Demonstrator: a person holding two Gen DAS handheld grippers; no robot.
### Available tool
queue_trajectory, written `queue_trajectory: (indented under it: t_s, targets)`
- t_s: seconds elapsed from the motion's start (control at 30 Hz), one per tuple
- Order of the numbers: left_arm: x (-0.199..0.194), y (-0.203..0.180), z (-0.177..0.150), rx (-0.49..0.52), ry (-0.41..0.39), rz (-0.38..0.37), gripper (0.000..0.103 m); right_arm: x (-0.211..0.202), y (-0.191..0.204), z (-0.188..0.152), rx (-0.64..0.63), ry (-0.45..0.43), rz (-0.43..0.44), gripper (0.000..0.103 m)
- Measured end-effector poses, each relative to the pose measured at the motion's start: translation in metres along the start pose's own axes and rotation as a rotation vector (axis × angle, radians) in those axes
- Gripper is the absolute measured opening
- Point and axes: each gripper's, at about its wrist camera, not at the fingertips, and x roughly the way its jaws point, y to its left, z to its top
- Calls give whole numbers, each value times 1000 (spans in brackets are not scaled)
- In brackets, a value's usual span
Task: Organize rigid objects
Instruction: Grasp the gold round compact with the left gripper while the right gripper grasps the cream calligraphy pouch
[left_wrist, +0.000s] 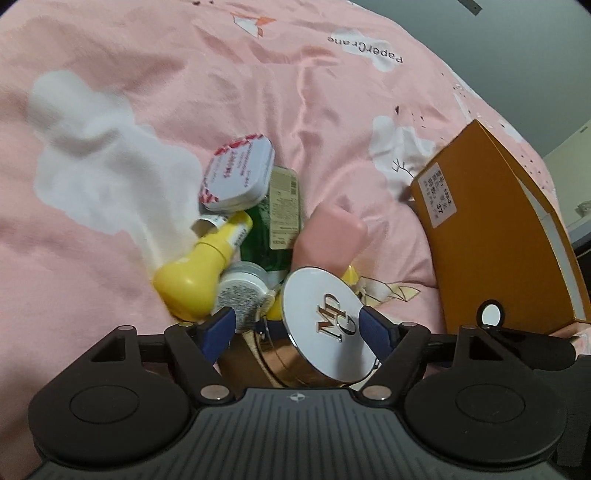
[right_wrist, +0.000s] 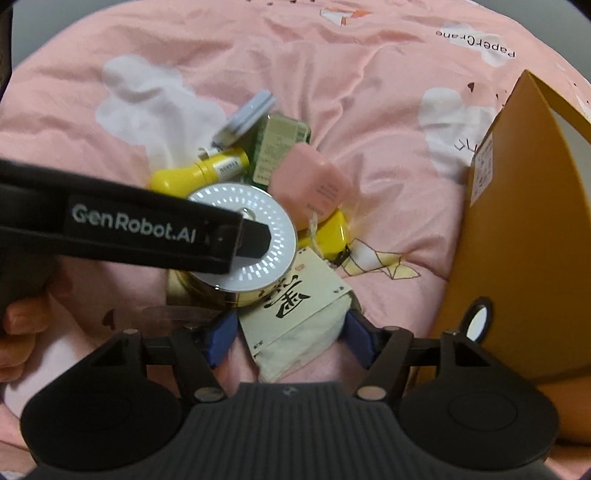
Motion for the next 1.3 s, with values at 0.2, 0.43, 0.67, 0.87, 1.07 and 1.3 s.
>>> queue_trajectory:
  t_s: [0.2, 0.43, 0.67, 0.87, 1.07, 1.3]
  targets:
    - [-12, -5, -3, 37, -49, -17, 61, -9, -1, -2, 26, -28, -41, 41]
    - [-36, -21, -12, 137, -111, -19, 48, -25, 0, -9, 70, -58, -10, 27]
    - [-38, -11, -15, 59, -95, -76, 41, -28, -15, -21, 208, -68, 46, 22]
    - [-29, -3, -12, -6, -70, -68, 46, -17, -17, -22, 246, -57, 55, 34]
    - [-16, -4, -9, -1, -29, -92, 51, -11, -20, -19, 248, -56, 65, 39]
    - [-9, -7, -7, -10, -32, -87, 51, -4, -21, -20, 246, -69, 88, 46]
